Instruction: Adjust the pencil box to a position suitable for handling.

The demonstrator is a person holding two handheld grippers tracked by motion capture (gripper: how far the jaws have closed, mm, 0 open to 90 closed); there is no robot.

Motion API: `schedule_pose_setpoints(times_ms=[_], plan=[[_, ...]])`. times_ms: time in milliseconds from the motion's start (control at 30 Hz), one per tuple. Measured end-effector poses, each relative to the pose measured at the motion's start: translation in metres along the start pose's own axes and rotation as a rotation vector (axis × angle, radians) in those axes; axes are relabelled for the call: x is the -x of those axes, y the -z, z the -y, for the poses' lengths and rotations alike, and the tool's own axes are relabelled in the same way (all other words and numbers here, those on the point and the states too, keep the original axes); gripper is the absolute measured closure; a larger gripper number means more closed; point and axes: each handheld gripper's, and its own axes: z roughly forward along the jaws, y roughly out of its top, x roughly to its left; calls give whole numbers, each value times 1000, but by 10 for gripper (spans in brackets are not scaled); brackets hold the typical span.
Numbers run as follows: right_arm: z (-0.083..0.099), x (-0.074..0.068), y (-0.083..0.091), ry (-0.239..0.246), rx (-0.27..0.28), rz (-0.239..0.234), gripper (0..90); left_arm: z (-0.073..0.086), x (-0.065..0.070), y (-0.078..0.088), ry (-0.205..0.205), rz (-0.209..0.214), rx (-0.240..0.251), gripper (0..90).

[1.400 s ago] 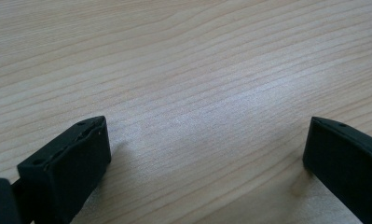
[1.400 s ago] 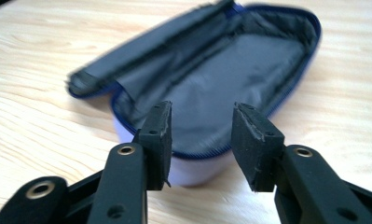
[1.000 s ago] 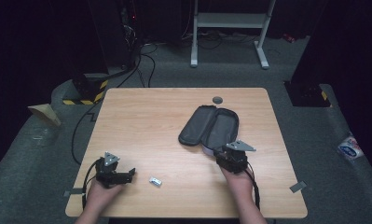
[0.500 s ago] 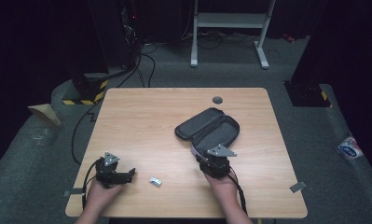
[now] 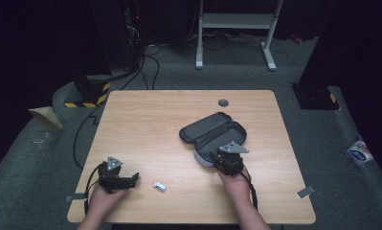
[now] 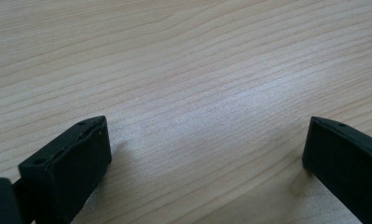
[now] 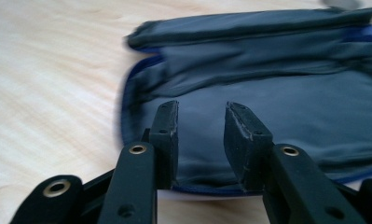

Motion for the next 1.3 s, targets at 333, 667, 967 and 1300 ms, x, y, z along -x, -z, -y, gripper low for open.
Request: schedule_pose_setpoints(times_ms=[333,667,967,1300], plan=[[3,-48,-14,48,7,-78,660,0,0,0,5,2,3,17],[-3,-25,5,36,46,16,588,1,0,1,-6,4,6,29],[11,76,42,-108,15,220,557,-9,9,9,-10,54,63,364],[15,78,46,-131,64,200,671,-53,74,5,-98,136,125,577]])
